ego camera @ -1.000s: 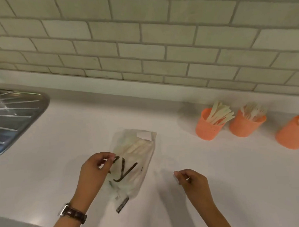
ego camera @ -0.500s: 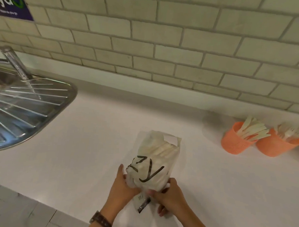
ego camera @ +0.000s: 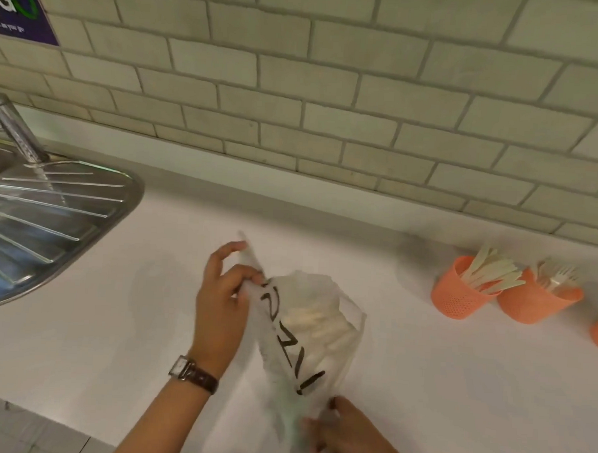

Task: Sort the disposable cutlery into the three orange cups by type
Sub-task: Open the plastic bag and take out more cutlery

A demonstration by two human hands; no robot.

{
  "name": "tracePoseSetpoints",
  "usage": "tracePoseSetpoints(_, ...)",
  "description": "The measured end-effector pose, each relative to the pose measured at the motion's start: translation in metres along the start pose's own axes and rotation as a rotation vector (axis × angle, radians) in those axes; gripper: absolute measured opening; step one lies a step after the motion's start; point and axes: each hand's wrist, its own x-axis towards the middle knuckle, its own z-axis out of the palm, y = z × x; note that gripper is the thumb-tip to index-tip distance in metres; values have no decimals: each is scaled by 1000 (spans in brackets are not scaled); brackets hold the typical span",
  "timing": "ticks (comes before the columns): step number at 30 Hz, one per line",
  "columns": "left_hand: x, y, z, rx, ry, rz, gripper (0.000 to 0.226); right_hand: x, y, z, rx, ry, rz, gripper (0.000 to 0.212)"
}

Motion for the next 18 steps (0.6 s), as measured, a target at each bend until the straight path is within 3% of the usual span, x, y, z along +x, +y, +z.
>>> tracePoseSetpoints(2,-2,30,10,-153,-59,108,26,-4,-6,-13,-255,-18,3,33)
tracePoseSetpoints(4,-11,50,15,-388,-136,62,37,-7,-17,-38,-284,150,-72,9)
tracePoseSetpoints(7,-18,55,18,-805,-273,-161,37,-4,-43,-76,-281,639,-443,18)
tracePoseSetpoints(9,-18,55,16,-1171,-403,-356,36,-3,-68,-96,-231,784,-664,36)
tracePoseSetpoints(11,-20,47,14,-1411,-489,-451,35,-2,-92,-109,-326,755,-835,52)
tracePoseSetpoints(13,-19,38,10,-1621,-613,-516,19,2,-116,-114,-440,569,-880,59)
tracePoseSetpoints(14,-17,35,9,-1724,-646,-546,5,8,-125,-116,-440,430,-813,54)
tracePoseSetpoints(16,-13,28,7,-1742,-554,-586,17,21,-135,-114,-372,210,-565,36)
tracePoseSetpoints(18,-11,24,-2,-1635,-403,-600,25,32,-136,-109,-371,60,-346,63)
